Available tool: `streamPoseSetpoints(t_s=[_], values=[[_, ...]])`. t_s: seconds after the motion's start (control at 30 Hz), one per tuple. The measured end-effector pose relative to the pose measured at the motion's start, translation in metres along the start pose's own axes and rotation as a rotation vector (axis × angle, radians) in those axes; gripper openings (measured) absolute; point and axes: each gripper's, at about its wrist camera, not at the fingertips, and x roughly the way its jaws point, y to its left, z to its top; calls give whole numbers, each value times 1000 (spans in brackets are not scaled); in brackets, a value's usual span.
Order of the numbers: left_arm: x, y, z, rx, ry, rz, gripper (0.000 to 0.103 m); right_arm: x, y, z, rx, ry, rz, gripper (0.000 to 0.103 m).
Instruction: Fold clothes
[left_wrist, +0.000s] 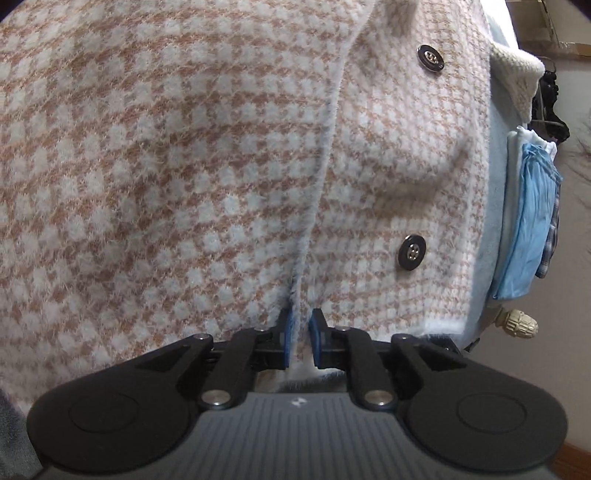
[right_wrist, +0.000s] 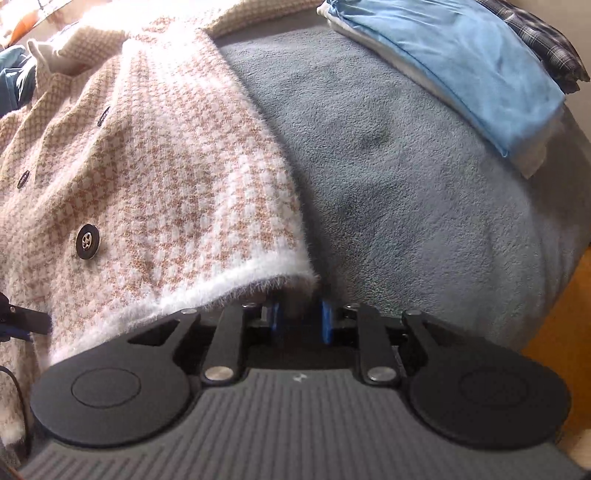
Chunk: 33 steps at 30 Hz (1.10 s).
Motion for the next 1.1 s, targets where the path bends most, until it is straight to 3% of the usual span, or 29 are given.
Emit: streamPoseSetpoints(t_s=[0.13,0.27,0.4,0.53,0.57,0.63,0.7,0.73,0.8,0.93,1.1], values=[[-22,-15,-3,149,-7,74,23,-22,-22,-5,1,38,-43,26],[-57,-43,3,294,-137,96,29,-49,-37,13,3,-44,-58,26],[-65,-75,15,405,-290,115,35,-43,-10,62,-119,-159,46,26],[-25,-94,30,433,-248,147,37,-10,39,104,-263,-209,184,26],[-13,-94,27,431,-226,190,37,-1,50,113,-292,-214,221,26],[5,-87,19,406,-195,255,35,28,62,114,-361,-125,258,26],[6,-81,13,381,-218,231,36,62,69,107,-430,22,264,27],[4,-78,12,370,-228,215,37,70,65,96,-445,50,266,27],[1,-73,11,342,-234,188,37,61,61,92,-473,46,281,27],[-1,-58,13,258,-245,119,39,38,79,123,-493,61,309,28],[-11,-51,15,176,-266,70,41,34,154,188,-584,-101,389,30]])
